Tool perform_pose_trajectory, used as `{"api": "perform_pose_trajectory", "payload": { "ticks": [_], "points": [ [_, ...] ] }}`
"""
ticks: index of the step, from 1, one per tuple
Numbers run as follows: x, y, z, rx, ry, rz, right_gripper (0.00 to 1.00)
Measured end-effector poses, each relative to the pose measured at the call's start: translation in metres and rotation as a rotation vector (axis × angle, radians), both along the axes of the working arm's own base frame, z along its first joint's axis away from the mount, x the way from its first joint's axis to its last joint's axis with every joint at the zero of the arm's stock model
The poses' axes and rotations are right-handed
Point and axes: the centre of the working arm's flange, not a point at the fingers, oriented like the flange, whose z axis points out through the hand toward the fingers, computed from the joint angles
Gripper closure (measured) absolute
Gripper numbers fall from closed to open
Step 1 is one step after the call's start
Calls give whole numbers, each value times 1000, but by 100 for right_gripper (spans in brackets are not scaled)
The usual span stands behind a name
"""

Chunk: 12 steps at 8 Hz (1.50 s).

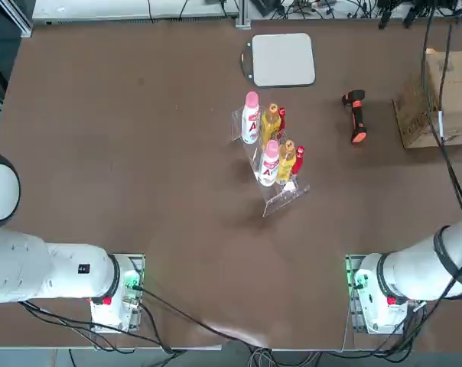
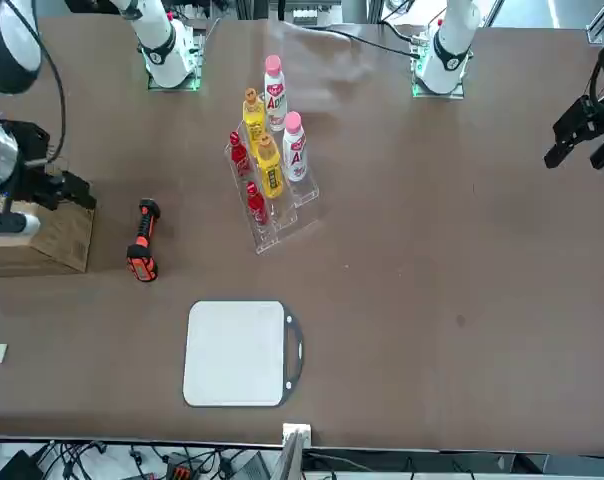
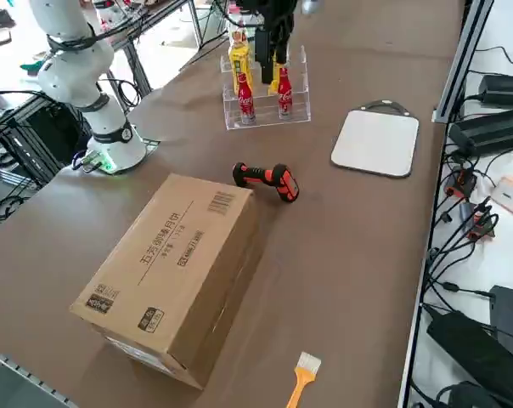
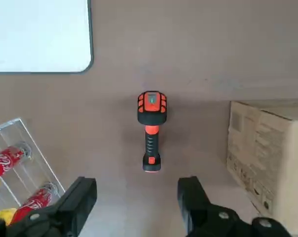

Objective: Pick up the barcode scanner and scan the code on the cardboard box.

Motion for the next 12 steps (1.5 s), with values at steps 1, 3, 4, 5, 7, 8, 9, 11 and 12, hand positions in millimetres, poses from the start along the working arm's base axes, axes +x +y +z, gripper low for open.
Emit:
{"api": "perform_pose_trajectory", "payload": {
  "ticks": [1,3,4,5,7,8,9,11,12],
  "points": [
    [1,7,-29,-1,3,10,0],
    [-11,11,-107,-3,24,18,0],
    [-22,12,-151,-3,13,21,0],
    [-35,11,-190,-4,-10,22,0],
    [-53,11,-238,-7,-10,38,0],
    [-54,8,-245,-7,-9,53,0],
    [-52,3,-248,-8,-20,62,0],
    [-46,-5,-269,-14,-63,67,0],
    [-44,-5,-286,-19,-70,69,0]
  ]
}}
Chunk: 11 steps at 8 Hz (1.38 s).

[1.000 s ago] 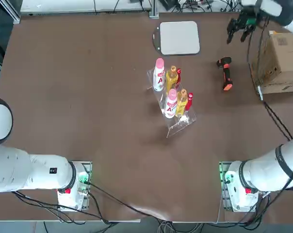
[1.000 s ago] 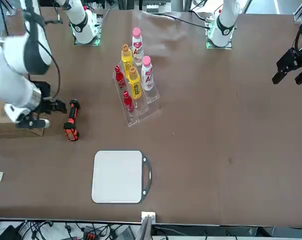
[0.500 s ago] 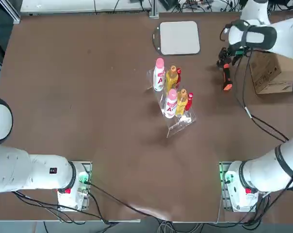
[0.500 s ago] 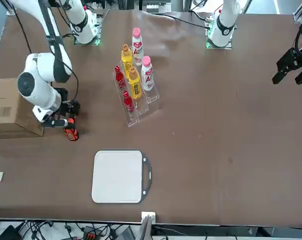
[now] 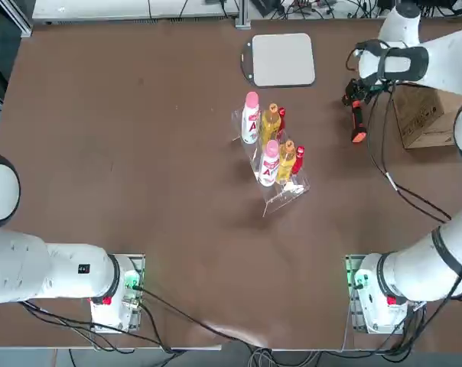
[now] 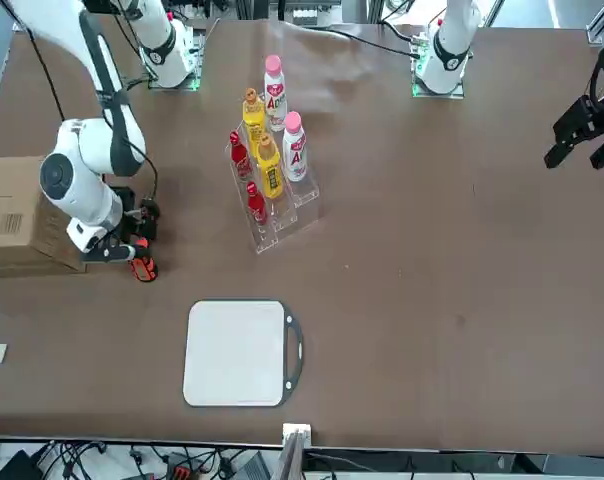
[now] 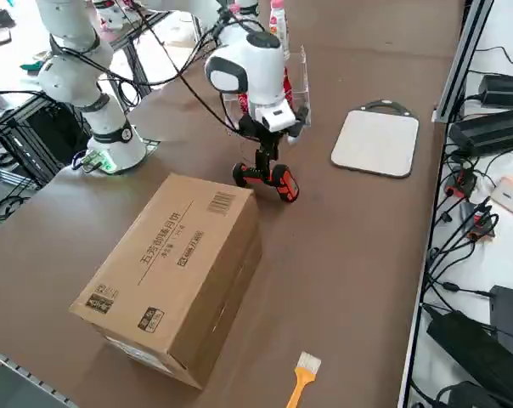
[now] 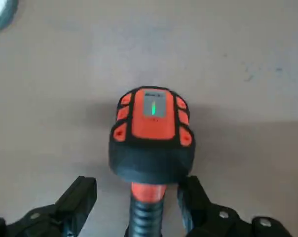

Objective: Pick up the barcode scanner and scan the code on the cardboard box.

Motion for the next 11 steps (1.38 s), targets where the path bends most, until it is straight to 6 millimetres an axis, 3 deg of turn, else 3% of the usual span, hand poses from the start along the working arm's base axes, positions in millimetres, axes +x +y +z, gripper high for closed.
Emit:
{"api": "perform_pose_trajectory", "payload": {
  "ticks": [2,8,10,11],
  "points": [
    [-1,0,-20,-6,11,1,0],
    [-3,-3,-27,-8,25,1,2],
    [-6,-12,-32,-8,38,2,7],
    [-6,-17,-34,-8,41,9,17]
  ]
}}
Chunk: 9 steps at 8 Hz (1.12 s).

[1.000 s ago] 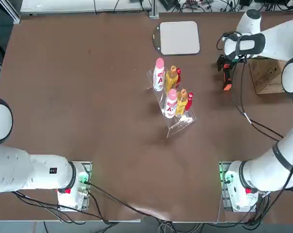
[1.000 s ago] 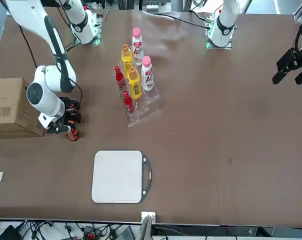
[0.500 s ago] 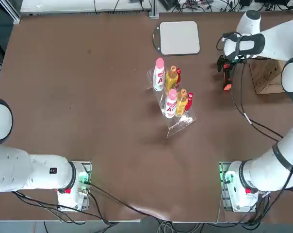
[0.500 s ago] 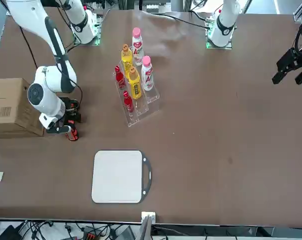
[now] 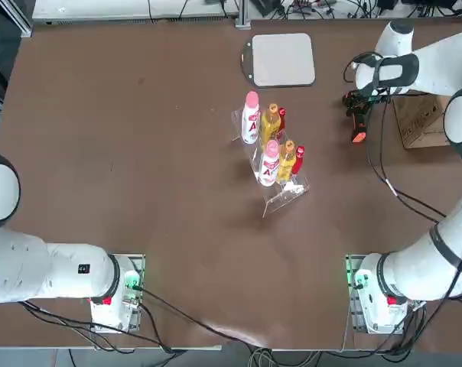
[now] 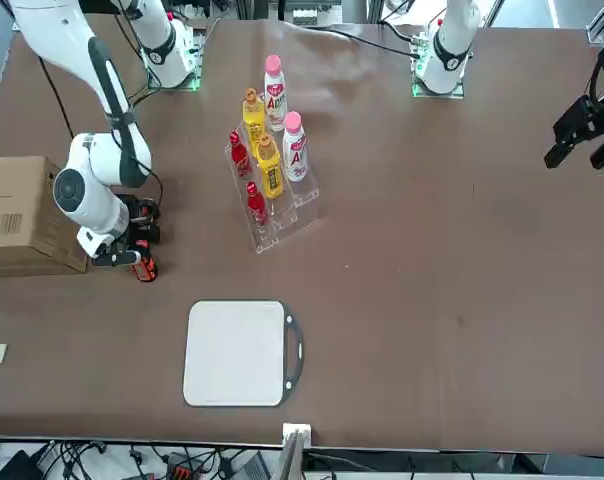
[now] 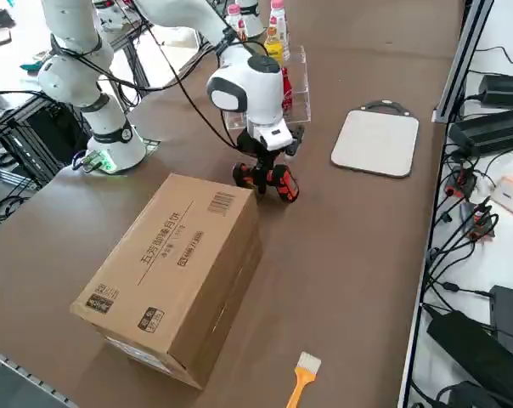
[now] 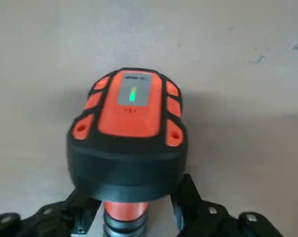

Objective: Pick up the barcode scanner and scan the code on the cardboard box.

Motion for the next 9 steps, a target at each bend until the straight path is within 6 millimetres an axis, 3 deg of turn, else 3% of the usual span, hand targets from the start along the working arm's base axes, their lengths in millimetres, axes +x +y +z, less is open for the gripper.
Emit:
{"api": "perform_pose_trajectory", "payload": {
  "ticks": [1,2,3,6,7,9],
  "points": [
    [0,-3,-1,0,1,3,27],
    [0,-2,-1,1,2,5,48],
    [0,-2,-2,1,3,5,57],
    [2,-1,2,2,-3,12,57],
    [6,0,15,5,-10,14,57],
    [17,-5,74,15,-6,3,57]
  ]
}}
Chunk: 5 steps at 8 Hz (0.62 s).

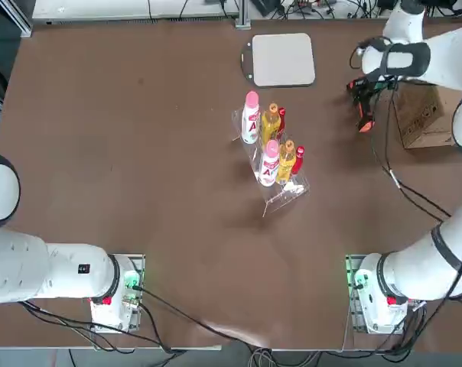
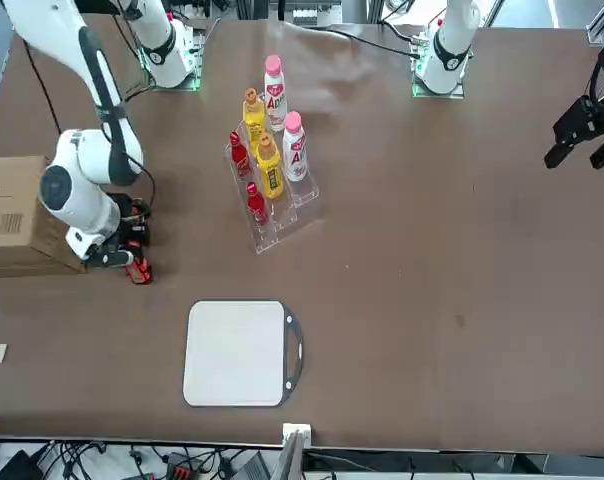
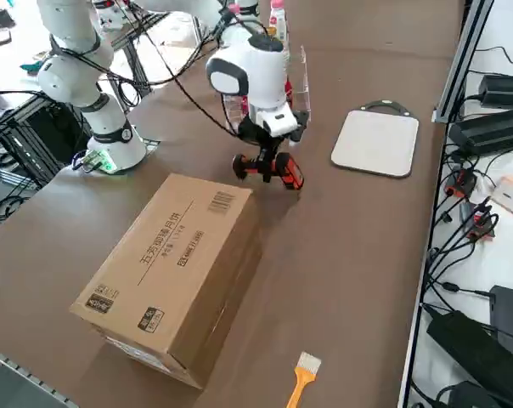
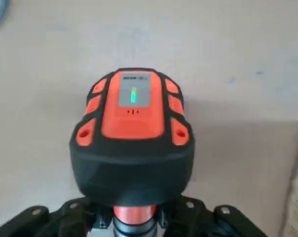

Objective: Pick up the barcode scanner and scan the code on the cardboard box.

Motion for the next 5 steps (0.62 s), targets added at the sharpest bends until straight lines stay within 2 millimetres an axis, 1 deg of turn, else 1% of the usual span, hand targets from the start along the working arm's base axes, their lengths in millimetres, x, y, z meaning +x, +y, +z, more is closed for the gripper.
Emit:
{"api": "perform_pose_trajectory", "payload": {
  "ticks": [2,3,4,5],
  "points": [
    [2,-15,79,15,-11,-28,57],
    [-2,-28,116,21,-7,-51,57],
    [-11,-49,151,29,11,-80,57],
    [-24,-79,183,38,20,-105,57]
  ]
}}
